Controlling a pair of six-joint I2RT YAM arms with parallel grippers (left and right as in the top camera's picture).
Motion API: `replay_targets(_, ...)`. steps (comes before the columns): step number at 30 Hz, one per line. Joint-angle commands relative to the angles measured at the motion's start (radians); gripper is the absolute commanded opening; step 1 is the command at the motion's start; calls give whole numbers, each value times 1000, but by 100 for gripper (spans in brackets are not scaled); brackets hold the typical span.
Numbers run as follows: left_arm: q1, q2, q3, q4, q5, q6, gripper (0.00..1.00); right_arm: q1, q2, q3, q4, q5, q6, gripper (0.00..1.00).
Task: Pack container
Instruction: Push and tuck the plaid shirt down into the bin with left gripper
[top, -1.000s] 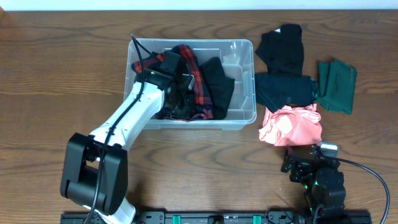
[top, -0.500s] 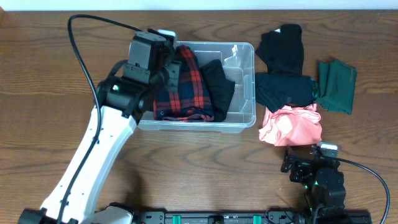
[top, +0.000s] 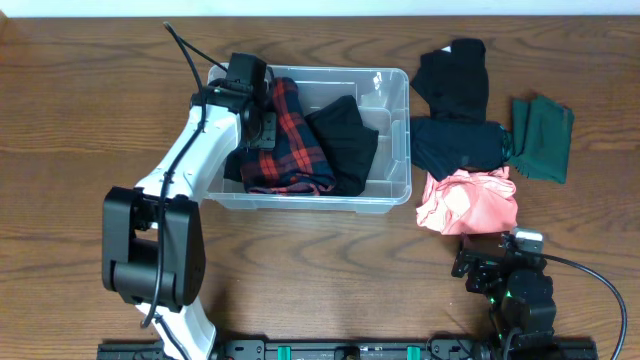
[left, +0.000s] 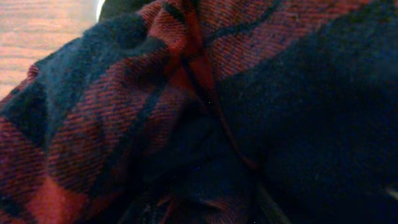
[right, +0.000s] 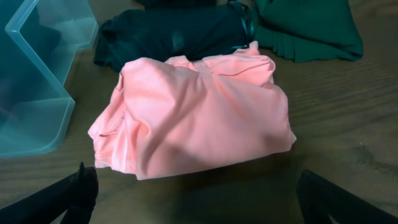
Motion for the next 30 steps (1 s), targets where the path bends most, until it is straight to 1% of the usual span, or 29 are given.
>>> replay_targets(1,-13,107,-62,-80,40,2,49,-6,-5,-4,-2,3,13,99)
replay_targets(4,-14,55,-27,-137,40,2,49,-6,-5,-4,-2,3,13,99)
replay_targets(8,-15,-83,39,-204,41,-26,49,-6,-5,-4,-2,3,13,99)
replay_targets(12,-42,-249,59,-192,48,-40,49,-6,-5,-4,-2,3,13,99)
replay_targets(16,-100,-337,58,-178,48,-39,50,-6,-5,-4,-2,3,13,99)
replay_targets(19,-145,-335,51,-162,48,-38,50,-6,-5,-4,-2,3,13,99)
replay_targets(23,-188,-289,-13,-90,48,-35,49,-6,-5,-4,-2,3,13,99)
replay_targets(26,-201,-214,-76,-42,48,-35,50,-6,-5,-4,-2,3,13,99)
replay_targets(30,-203,-56,-113,-32,48,-35,50,-6,-5,-4,-2,3,13,99)
